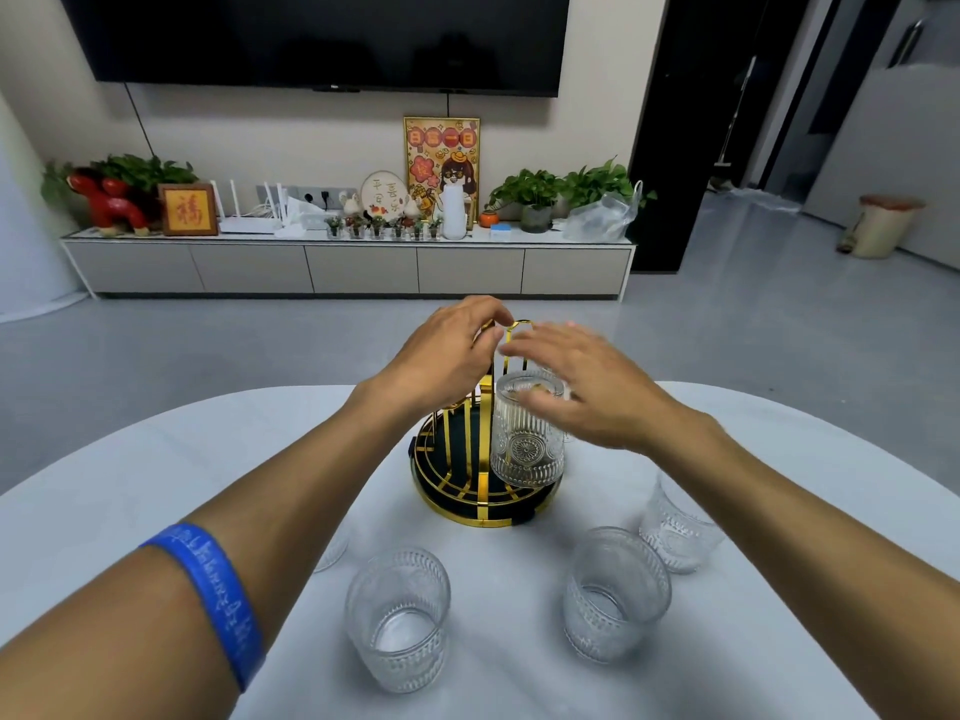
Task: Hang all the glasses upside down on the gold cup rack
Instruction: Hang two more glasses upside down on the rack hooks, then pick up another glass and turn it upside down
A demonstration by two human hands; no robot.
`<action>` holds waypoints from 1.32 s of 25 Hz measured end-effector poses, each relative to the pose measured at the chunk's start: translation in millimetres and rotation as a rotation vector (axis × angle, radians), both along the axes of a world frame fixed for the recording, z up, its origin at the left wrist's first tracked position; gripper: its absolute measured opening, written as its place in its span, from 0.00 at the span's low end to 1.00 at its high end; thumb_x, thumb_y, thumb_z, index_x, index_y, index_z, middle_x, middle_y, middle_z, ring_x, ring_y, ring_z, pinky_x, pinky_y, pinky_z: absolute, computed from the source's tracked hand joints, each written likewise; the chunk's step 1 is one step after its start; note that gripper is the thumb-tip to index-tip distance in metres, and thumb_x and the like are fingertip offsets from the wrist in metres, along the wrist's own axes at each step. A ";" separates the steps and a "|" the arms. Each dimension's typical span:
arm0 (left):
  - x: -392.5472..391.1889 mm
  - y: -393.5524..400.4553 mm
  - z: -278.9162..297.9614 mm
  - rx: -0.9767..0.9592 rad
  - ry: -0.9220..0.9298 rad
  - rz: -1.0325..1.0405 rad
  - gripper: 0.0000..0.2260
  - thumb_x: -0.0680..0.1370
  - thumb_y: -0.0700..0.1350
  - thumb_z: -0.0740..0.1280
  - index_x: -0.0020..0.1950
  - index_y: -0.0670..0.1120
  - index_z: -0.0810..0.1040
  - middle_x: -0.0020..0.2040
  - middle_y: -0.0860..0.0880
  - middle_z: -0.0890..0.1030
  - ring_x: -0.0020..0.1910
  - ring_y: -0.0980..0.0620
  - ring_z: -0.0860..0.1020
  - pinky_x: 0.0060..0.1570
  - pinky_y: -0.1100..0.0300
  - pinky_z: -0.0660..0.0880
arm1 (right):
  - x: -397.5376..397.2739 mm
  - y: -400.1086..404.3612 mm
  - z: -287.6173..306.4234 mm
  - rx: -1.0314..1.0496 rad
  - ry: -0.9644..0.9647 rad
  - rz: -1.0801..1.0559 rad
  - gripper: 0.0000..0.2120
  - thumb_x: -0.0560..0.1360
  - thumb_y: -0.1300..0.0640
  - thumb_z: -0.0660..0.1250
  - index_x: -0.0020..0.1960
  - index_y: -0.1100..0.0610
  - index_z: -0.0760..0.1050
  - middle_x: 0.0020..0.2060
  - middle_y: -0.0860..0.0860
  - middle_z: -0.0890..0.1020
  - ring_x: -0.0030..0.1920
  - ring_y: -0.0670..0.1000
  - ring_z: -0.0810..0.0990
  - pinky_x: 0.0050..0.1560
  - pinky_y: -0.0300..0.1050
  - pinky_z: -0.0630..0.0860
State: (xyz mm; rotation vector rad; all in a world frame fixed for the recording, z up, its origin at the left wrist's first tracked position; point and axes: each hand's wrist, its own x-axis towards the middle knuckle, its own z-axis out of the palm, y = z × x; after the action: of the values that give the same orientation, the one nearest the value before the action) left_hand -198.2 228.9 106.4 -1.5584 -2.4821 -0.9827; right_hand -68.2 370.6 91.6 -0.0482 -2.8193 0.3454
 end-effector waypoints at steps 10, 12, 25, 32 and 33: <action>1.4 4.0 -4.6 0.012 -0.019 0.032 0.14 0.83 0.46 0.56 0.67 0.48 0.73 0.67 0.49 0.75 0.64 0.48 0.72 0.57 0.54 0.70 | 2.1 -15.4 -2.9 0.144 -0.055 0.029 0.26 0.74 0.44 0.68 0.69 0.53 0.71 0.61 0.52 0.81 0.63 0.53 0.77 0.74 0.49 0.51; 6.3 2.8 -1.1 -0.013 -0.056 0.044 0.16 0.83 0.47 0.56 0.71 0.49 0.69 0.69 0.47 0.74 0.67 0.47 0.70 0.60 0.53 0.69 | 3.5 -16.6 -2.1 0.131 -0.068 0.012 0.27 0.74 0.44 0.68 0.69 0.53 0.70 0.63 0.53 0.80 0.65 0.55 0.75 0.76 0.51 0.53; 108.9 -165.9 -83.5 -0.412 -0.096 0.064 0.39 0.65 0.60 0.74 0.72 0.59 0.61 0.68 0.54 0.70 0.64 0.51 0.72 0.57 0.54 0.75 | 86.8 -137.6 -38.8 -0.292 0.267 -0.226 0.11 0.75 0.55 0.68 0.56 0.56 0.79 0.55 0.52 0.84 0.55 0.52 0.78 0.53 0.42 0.73; 117.7 -175.6 -37.2 0.435 -0.360 0.099 0.34 0.58 0.57 0.80 0.57 0.57 0.65 0.52 0.65 0.73 0.53 0.61 0.77 0.42 0.65 0.80 | 86.2 -166.5 2.4 -1.559 -0.100 -0.242 0.19 0.74 0.38 0.66 0.58 0.49 0.78 0.51 0.56 0.86 0.45 0.60 0.86 0.46 0.57 0.84; 118.5 -173.3 -28.9 0.449 -0.357 0.083 0.34 0.58 0.56 0.80 0.57 0.57 0.64 0.51 0.65 0.73 0.52 0.61 0.77 0.39 0.64 0.80 | 80.7 -166.4 9.5 -1.568 -0.034 -0.175 0.18 0.73 0.41 0.68 0.58 0.49 0.79 0.51 0.56 0.86 0.46 0.60 0.86 0.46 0.57 0.84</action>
State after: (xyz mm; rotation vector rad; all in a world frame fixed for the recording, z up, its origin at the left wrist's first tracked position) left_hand -79.7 55.6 77.6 -1.2150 -2.2643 -1.7821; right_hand 12.5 204.2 101.1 -0.5852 -1.8077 2.2756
